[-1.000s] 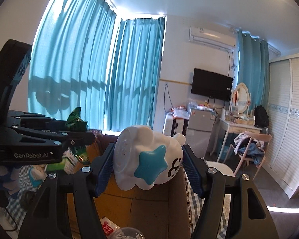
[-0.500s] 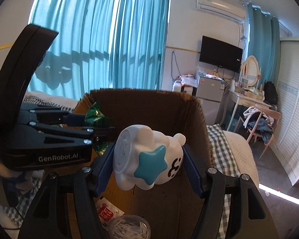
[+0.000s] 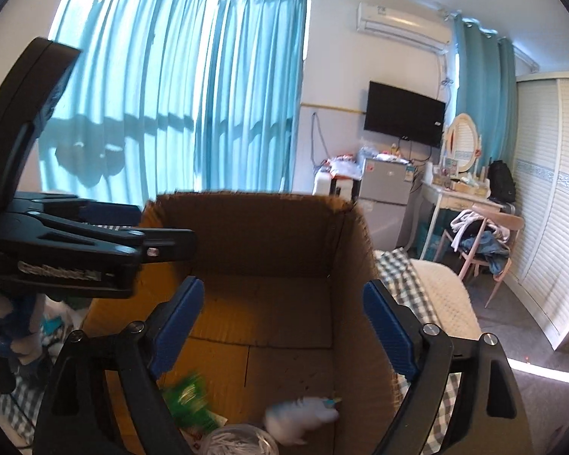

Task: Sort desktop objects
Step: 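Open both tools to drop the bag and toy into the box, then move both tools back over the remaining items on the bedspread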

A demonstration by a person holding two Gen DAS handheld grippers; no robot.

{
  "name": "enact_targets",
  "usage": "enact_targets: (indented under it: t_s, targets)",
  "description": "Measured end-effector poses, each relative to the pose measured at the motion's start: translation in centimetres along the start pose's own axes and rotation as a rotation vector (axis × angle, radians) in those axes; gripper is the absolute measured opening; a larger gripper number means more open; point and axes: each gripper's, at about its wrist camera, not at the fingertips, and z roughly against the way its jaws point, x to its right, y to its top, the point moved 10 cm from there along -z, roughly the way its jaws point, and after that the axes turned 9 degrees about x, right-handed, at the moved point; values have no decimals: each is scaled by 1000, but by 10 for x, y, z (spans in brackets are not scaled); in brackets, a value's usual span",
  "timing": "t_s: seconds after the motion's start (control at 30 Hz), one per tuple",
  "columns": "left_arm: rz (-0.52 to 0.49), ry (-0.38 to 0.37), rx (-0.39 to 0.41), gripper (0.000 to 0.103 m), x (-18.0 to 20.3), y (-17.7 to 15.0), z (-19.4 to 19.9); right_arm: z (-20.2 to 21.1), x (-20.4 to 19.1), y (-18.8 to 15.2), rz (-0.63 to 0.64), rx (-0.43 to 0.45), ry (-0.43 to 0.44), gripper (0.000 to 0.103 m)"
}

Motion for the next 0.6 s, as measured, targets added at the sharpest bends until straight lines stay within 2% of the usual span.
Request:
enact_targets:
  t_s: [0.13,0.2,0.27,0.47,0.6]
  targets:
    - [27,15,15,87,-8,13,17,10,1,16,-17,45,-4,94]
    - [31,35,44,97,-11,19,28,16,-2,25,-22,65,-5,97]
    - [31,68,79,103,-15,27,40,23,-4,34,-31,90,0,101]
    - [15,110,123,103,-24,40,74,43,-13,57,-59,134,17,103]
    - [-11,225,218,103,-44,49,102,53,-23,69,-67,149,18,103]
